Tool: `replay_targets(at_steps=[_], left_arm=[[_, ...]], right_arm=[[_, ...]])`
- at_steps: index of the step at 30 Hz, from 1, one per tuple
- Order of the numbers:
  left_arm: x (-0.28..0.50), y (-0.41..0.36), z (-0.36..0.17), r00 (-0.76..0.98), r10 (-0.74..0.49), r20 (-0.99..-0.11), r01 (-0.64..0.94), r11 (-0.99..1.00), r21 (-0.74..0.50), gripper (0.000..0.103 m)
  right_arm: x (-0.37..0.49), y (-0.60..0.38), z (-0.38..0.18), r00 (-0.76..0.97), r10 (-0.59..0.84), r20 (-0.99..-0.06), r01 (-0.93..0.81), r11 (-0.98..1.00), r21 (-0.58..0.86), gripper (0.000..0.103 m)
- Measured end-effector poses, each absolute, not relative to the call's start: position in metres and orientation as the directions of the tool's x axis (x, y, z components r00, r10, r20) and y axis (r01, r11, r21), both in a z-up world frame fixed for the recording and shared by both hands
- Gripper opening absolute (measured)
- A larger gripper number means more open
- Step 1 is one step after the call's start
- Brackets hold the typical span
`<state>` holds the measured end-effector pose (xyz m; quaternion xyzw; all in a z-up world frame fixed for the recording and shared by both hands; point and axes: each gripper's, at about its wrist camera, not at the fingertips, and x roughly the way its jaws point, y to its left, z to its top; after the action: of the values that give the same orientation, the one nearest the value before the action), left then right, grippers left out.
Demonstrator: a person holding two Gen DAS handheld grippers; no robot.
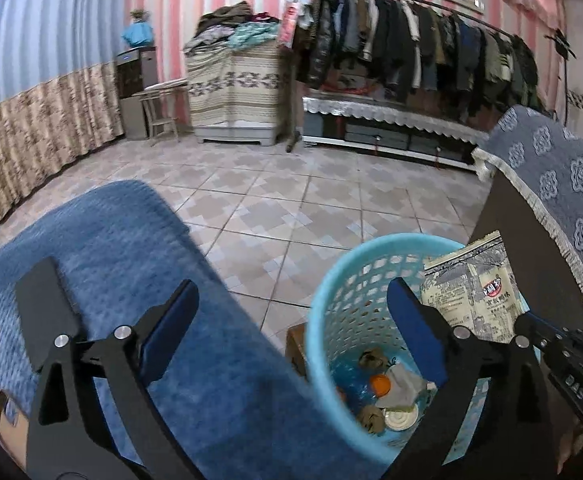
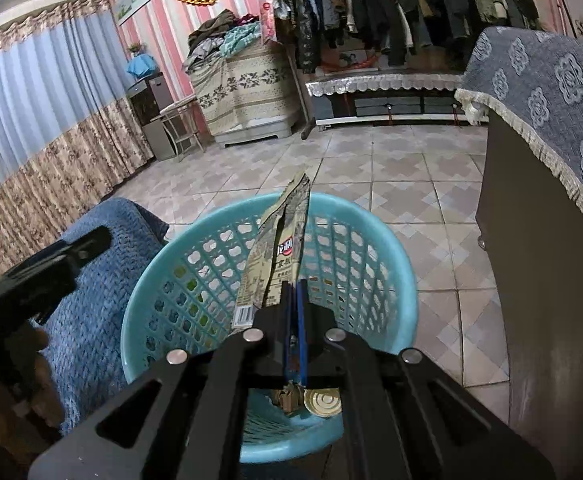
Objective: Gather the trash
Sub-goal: 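Carry both items over the light-blue basket and open both tools to drop them, then move both open tools back over the rug toward the orange plastic bag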
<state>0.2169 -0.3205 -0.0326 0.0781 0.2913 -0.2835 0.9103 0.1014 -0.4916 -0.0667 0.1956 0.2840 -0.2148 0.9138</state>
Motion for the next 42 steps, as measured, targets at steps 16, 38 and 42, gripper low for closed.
replay_targets(at_steps=[16,38,42], left_arm=[[0.198,-0.186,0.003,0.788,-0.313,-0.530,0.376,0.926,0.012,0.096],[0.152,0.055,0.008,0.857,0.024,-0.515,-0.030,1.000,-0.004,0.097],[0.148,0.087,-0.004,0.836,0.085,-0.542,-0.092,0.996,0.014,0.097]], right_arm=[[0.110,-0.460,-0.058,0.761,-0.347,-0.548,0.505,0.847,0.165,0.093],[0.155,-0.267,-0.007,0.860,-0.080,-0.504,0.083,0.996,-0.016,0.094],[0.168,-0.225,-0.002,0.862,-0.014,-0.506,-0.022,0.998,-0.065,0.094]])
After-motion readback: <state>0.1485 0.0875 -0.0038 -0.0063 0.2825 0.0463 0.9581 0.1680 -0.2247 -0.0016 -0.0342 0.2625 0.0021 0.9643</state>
